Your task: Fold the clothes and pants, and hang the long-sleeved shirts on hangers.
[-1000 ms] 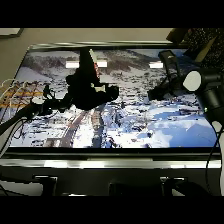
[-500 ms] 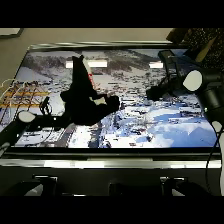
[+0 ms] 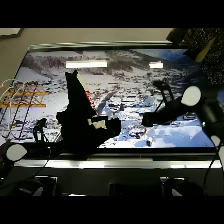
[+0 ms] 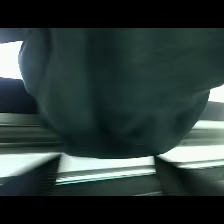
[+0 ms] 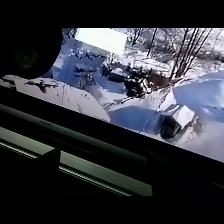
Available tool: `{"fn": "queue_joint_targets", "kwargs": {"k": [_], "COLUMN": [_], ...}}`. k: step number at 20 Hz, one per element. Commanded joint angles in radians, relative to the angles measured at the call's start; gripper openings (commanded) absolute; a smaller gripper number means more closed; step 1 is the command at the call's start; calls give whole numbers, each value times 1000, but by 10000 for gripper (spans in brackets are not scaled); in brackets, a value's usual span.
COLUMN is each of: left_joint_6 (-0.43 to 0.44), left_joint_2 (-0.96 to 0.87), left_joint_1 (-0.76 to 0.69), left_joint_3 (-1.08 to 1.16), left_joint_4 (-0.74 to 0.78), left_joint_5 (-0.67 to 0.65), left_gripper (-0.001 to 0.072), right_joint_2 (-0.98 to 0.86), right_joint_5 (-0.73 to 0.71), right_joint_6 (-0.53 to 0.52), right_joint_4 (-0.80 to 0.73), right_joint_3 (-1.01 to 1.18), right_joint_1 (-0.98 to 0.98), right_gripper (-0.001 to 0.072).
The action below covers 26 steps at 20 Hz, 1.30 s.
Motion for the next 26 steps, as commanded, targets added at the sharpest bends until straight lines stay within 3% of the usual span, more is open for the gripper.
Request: {"fn": "queue_joint_targets", "kwargs": {"k": [1, 4, 9, 13, 16, 18, 19, 21, 23, 26], "left_joint_6": [-34, -3, 11, 209, 317, 409, 459, 546, 601, 625], "left_joint_2": [59, 59, 23, -101, -232, -331, -381, -481, -570, -687], "left_joint_1": [4, 81, 387, 594, 650, 647, 645, 634, 618, 587], "left_joint_3": [23, 83, 114, 114, 114, 114, 114, 119, 146, 208], "left_joint_4": [63, 88, 50, -143, -246, -340, -396, -496, -529, -534], "left_joint_5": [44, 111, 212, 222, 251, 274, 287, 318, 350, 386], "left_gripper": [720, 720, 720, 720, 720, 720, 720, 720, 720, 720], "right_joint_2": [75, 73, -39, -169, -213, -238, -248, -246, -222, -183], "right_joint_5": [-249, -493, -834, -959, -973, -979, -980, -976, -976, -984], "right_joint_6": [83, -11, -5, -17, -170, -193, -194, -196, -195, -183], "right_joint_4": [298, 594, 689, 848, 1025, 1101, 1121, 1120, 1103, 1053], "right_joint_3": [-293, -478, -525, -521, -512, -508, -508, -508, -508, -508], "right_joint_1": [1, 20, 250, 322, 322, 322, 322, 322, 317, 317], "right_gripper": [670, 684, 685, 681, 661, 635, 497, 111, 45, 44]}}
